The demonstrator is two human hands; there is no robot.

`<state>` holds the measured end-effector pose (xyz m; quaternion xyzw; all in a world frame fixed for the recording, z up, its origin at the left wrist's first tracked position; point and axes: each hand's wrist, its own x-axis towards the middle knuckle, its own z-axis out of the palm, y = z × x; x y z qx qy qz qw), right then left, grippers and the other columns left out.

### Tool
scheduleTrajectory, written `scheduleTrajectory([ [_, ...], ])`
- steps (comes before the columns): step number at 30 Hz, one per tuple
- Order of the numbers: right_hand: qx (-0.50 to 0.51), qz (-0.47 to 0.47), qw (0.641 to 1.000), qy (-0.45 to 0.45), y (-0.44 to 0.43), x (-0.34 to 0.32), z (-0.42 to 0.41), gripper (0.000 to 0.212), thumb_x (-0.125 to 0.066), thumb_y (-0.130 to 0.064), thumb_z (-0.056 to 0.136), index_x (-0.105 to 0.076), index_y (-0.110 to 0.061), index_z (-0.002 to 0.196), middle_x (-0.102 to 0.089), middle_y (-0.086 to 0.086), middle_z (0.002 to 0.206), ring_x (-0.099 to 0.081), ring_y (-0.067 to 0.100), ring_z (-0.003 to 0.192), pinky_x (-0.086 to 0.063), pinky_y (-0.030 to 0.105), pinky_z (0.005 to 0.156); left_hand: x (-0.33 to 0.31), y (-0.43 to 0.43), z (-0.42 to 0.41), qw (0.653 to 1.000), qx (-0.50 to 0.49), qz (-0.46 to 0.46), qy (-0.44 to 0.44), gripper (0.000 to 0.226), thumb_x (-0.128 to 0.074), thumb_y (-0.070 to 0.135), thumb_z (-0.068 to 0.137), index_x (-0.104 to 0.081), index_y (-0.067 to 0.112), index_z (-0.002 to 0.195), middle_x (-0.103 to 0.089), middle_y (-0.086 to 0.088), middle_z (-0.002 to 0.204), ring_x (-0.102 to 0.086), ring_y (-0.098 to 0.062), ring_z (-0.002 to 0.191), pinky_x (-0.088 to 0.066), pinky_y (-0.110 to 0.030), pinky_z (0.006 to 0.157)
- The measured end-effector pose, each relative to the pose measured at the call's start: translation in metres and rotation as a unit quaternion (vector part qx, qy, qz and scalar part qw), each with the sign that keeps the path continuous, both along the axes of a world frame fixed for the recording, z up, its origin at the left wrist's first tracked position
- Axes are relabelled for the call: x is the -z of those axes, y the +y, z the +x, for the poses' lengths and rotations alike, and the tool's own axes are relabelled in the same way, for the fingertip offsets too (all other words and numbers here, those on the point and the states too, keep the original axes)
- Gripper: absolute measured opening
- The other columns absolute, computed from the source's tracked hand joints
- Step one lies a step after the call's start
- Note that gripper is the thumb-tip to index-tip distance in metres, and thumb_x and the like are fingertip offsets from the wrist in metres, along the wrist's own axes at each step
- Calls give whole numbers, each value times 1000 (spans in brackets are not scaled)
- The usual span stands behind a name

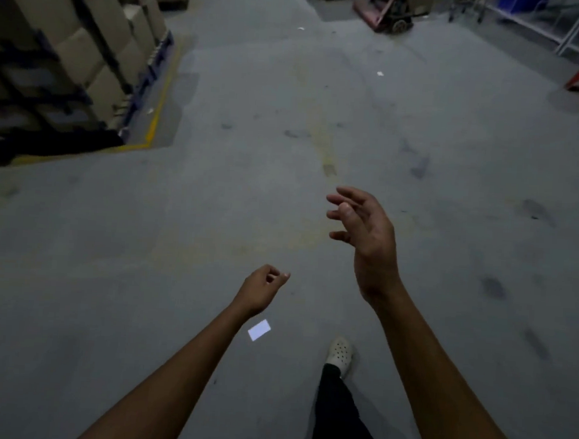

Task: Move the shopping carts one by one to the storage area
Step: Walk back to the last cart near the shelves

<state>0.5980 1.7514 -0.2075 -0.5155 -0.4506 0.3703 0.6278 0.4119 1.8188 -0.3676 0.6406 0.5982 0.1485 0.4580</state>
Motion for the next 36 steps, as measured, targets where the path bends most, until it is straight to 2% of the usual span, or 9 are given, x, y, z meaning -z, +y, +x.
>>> scheduleTrajectory([
  [3, 26, -29, 999, 24, 74, 23, 63, 32, -56, -44, 88, -59, -32, 117, -66, 0, 121, -64, 15, 107, -56, 28, 75, 1, 78, 65, 1000, 13, 17, -5, 41, -56, 50, 97, -63, 13, 112, -64, -5, 111, -60, -21, 103, -47, -32, 82],
  [7, 63, -107, 991, 43, 165, 57, 148, 47, -59, -49, 83, -59, -25, 123, -65, 1, 125, -64, 15, 110, -52, 30, 76, -45, 178, 169, 994, 47, 86, -43, 37, -55, 47, 98, -63, 16, 115, -64, -1, 111, -61, -18, 103, -46, -27, 80],
  [10, 80, -165, 982, 37, 221, 76, 205, 53, -60, -49, 82, -57, -21, 127, -63, 1, 126, -63, 17, 112, -53, 31, 78, -107, 240, 241, 976, 59, 181, -110, 36, -55, 46, 97, -63, 18, 117, -65, 3, 110, -60, -2, 99, -43, -10, 75],
  [12, 86, -189, 978, 32, 251, 88, 240, 45, -62, -46, 88, -57, -22, 126, -62, 2, 125, -62, 18, 112, -54, 31, 77, -145, 273, 279, 957, 79, 232, -159, 38, -53, 47, 96, -61, 18, 119, -64, 4, 112, -57, 9, 97, -43, -4, 74],
  [17, 129, -225, 965, 35, 332, 116, 320, 43, -63, -46, 90, -58, -19, 124, -62, 8, 123, -62, 22, 109, -52, 29, 71, -188, 362, 358, 912, 111, 319, -233, 45, -48, 51, 93, -60, 17, 120, -64, 1, 116, -60, 1, 103, -48, -12, 78],
  [19, 142, -227, 962, 43, 372, 126, 349, 34, -63, -36, 96, -58, -17, 124, -62, 10, 124, -62, 23, 109, -51, 29, 70, -182, 405, 387, 905, 111, 328, -248, 44, -49, 50, 93, -61, 16, 119, -64, 0, 115, -61, -2, 103, -49, -15, 79],
  [25, 161, -187, 969, 18, 531, 113, 446, 26, -60, -32, 98, -58, -21, 122, -62, 8, 126, -62, 21, 111, -54, 33, 76, -117, 573, 487, 936, 88, 256, -226, 45, -52, 51, 93, -61, 16, 120, -63, 3, 111, -58, 6, 96, -44, -9, 74],
  [29, 163, -130, 978, 9, 638, 55, 504, 29, -63, -31, 97, -59, -20, 123, -63, 5, 125, -62, 21, 115, -52, 29, 75, -70, 689, 555, 972, 87, 146, -160, 38, -55, 48, 98, -59, 15, 117, -64, 0, 110, -61, -12, 100, -48, -27, 82],
  [36, 175, 13, 983, -47, 756, -49, 593, 39, -58, -49, 86, -57, -34, 122, -64, -9, 127, -62, 8, 114, -57, 36, 88, -30, 829, 650, 985, 158, 52, -47, 43, -49, 54, 98, -61, 14, 110, -64, -5, 109, -60, -22, 99, -42, -31, 78],
])
